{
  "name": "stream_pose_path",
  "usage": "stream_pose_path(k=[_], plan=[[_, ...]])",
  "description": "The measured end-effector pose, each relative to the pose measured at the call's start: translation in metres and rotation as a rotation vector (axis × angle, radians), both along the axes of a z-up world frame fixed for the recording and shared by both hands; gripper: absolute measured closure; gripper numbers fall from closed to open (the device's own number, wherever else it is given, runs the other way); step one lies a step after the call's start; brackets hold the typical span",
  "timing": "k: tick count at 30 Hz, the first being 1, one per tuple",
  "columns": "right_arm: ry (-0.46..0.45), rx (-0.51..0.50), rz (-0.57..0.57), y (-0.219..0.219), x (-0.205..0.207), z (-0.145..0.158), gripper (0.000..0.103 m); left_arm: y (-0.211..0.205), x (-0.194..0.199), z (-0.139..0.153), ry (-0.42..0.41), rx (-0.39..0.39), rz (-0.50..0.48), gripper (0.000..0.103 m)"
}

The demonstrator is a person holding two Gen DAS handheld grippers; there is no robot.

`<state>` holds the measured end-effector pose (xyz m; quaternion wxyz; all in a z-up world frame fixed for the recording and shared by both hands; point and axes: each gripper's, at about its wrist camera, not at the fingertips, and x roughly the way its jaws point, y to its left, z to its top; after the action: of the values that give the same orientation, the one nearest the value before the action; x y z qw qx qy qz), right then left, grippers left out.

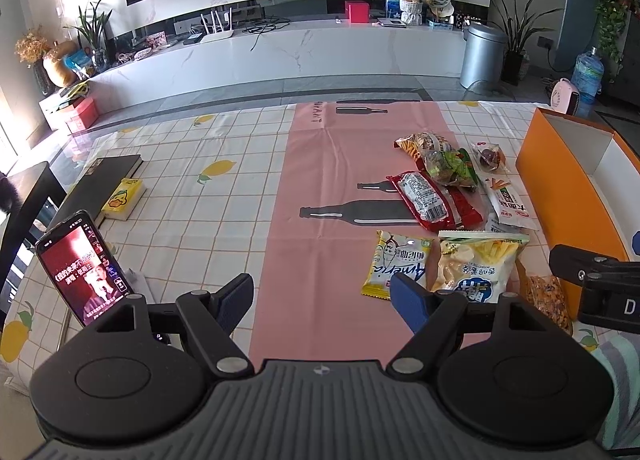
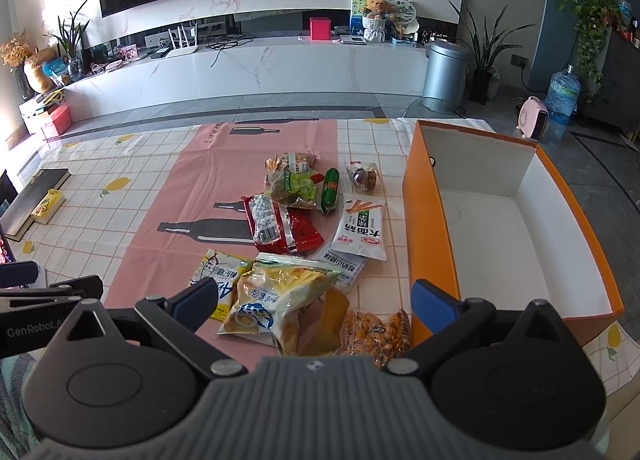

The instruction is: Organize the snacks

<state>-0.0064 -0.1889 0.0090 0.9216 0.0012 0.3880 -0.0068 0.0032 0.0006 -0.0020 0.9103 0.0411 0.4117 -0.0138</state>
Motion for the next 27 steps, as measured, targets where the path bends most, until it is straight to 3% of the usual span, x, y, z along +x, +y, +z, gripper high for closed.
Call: stream_pose_path(k=[27], plan=[[0.002, -0.001, 0.001, 0.003, 0.001, -0.009, 0.004, 0.003, 0.001, 0.001, 0.001, -0.006, 0.006, 0.012]])
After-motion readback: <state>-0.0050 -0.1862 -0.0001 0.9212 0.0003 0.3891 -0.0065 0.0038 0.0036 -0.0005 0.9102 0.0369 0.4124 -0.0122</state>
